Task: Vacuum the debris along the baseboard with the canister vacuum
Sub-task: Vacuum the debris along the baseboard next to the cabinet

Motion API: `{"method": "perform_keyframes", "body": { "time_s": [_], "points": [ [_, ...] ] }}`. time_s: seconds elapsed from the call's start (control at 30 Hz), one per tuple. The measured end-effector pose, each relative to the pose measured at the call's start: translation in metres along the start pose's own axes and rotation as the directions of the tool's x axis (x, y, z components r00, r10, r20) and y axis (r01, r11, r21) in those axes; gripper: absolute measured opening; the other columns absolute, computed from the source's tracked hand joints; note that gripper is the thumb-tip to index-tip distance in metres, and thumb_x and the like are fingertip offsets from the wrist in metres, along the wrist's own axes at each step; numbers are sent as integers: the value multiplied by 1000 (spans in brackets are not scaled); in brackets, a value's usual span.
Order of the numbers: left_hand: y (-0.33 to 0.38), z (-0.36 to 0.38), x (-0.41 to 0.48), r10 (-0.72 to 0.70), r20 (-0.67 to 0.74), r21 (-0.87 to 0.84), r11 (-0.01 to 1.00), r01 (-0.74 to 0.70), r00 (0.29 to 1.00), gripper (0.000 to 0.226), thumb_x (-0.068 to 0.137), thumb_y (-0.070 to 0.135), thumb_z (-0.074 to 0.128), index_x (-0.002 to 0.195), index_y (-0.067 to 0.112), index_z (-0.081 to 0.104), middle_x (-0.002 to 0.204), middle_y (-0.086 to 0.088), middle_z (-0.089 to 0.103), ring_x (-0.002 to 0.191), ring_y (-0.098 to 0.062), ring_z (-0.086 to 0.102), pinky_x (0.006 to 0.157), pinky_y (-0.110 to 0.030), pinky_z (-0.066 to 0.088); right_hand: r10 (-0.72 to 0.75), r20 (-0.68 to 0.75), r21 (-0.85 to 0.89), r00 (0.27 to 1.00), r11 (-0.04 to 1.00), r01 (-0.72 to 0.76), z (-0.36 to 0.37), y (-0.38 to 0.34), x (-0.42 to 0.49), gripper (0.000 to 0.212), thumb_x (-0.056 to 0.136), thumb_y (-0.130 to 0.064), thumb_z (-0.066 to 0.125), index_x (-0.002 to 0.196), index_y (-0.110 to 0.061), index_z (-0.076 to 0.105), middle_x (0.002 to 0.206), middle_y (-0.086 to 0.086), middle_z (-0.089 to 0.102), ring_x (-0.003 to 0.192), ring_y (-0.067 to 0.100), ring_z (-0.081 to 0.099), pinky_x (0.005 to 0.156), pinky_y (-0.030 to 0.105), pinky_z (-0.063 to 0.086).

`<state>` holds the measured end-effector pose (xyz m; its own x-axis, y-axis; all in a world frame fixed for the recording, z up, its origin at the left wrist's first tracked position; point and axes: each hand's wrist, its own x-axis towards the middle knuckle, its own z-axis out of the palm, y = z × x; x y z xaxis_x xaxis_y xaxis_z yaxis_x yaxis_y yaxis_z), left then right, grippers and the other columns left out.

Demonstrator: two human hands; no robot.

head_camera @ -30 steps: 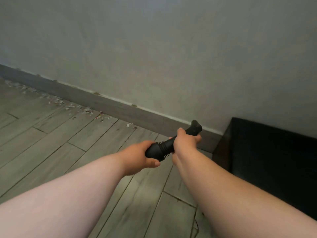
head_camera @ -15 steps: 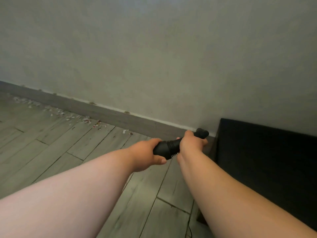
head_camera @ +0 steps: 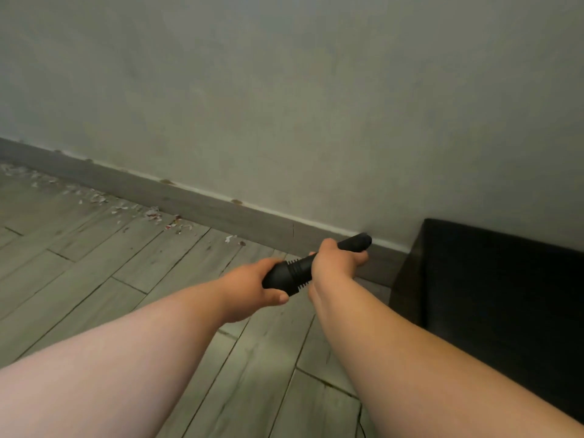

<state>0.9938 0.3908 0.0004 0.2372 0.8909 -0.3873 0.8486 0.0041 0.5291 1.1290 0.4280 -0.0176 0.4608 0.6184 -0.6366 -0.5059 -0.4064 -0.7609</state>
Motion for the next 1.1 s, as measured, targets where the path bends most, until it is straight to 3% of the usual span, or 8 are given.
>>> {"method": "perform_keyframes", "body": {
  "time_s": [0.17, 0.3, 0.4, 0.57, 0.67, 0.8, 0.97, 1.1],
  "points": [
    [-26, -5, -4, 27, -20, -22, 999, -28, 999, 54, 88, 31, 66, 136, 33, 40, 107, 4, 59, 88, -9, 54, 67, -18, 40, -6, 55, -53, 998, 999, 9, 19, 15, -6, 74, 96, -16, 49, 154, -32, 5, 129, 10, 54, 89, 27, 54, 76, 38, 44],
    [-21, 3, 1, 71, 30, -10, 997, -71, 997, 55, 86, 33, 69, 134, 33, 43, 109, 5, 61, 96, -12, 57, 80, -25, 45, -28, -4, -55, 1000, 998, 28, 4, 17, 0, 73, 95, -18, 50, 152, -33, 7, 125, 9, 56, 96, 30, 60, 79, 40, 49],
    [-5, 10, 7, 135, 82, 17, 990, -137, 987, 55, 85, 35, 69, 133, 34, 42, 106, 7, 58, 93, -10, 55, 72, -21, 41, -33, -42, 13, 999, 999, 34, -12, 13, 8, 72, 93, -19, 52, 150, -36, 12, 110, 10, 63, 88, 27, 66, 85, 47, 55],
    [13, 17, 16, 199, 123, 15, 979, -203, 972, 58, 86, 34, 68, 138, 32, 41, 111, 5, 57, 95, -13, 53, 77, -22, 37, -56, -109, 95, 993, 993, 66, -37, 1, 10, 69, 95, -14, 51, 151, -32, 16, 80, 5, 60, 71, 21, 64, 66, 37, 52],
    [13, 15, 19, 212, 143, 0, 977, -215, 967, 59, 86, 34, 69, 138, 32, 40, 108, 6, 55, 94, -14, 52, 79, -22, 37, -69, -108, 126, 992, 989, 83, -37, -2, 4, 69, 96, -12, 51, 151, -30, 16, 80, 4, 56, 68, 19, 63, 58, 34, 50],
    [-1, 3, 23, 205, 140, -35, 979, -202, 969, 59, 86, 35, 69, 138, 33, 41, 111, 4, 58, 97, -15, 54, 80, -23, 38, -75, -127, 117, 989, 989, 90, -18, 1, 5, 67, 93, -10, 52, 150, -29, 21, 83, 4, 57, 75, 25, 66, 69, 39, 55],
    [-22, -11, 24, 198, 110, -58, 980, -193, 974, 59, 85, 34, 70, 137, 33, 42, 108, 4, 57, 95, -15, 54, 79, -23, 39, -61, -102, 47, 993, 997, 66, 6, 9, 1, 67, 93, -15, 52, 149, -31, 18, 87, 5, 62, 78, 24, 65, 68, 37, 49],
    [-53, -25, 23, 156, 75, -95, 984, -149, 985, 60, 86, 33, 69, 138, 34, 41, 112, 4, 58, 97, -15, 54, 81, -24, 41, -54, -86, 37, 995, 998, 58, 42, 23, -3, 70, 92, -13, 51, 150, -31, 15, 94, 11, 66, 77, 26, 65, 73, 40, 54]
  ]
}}
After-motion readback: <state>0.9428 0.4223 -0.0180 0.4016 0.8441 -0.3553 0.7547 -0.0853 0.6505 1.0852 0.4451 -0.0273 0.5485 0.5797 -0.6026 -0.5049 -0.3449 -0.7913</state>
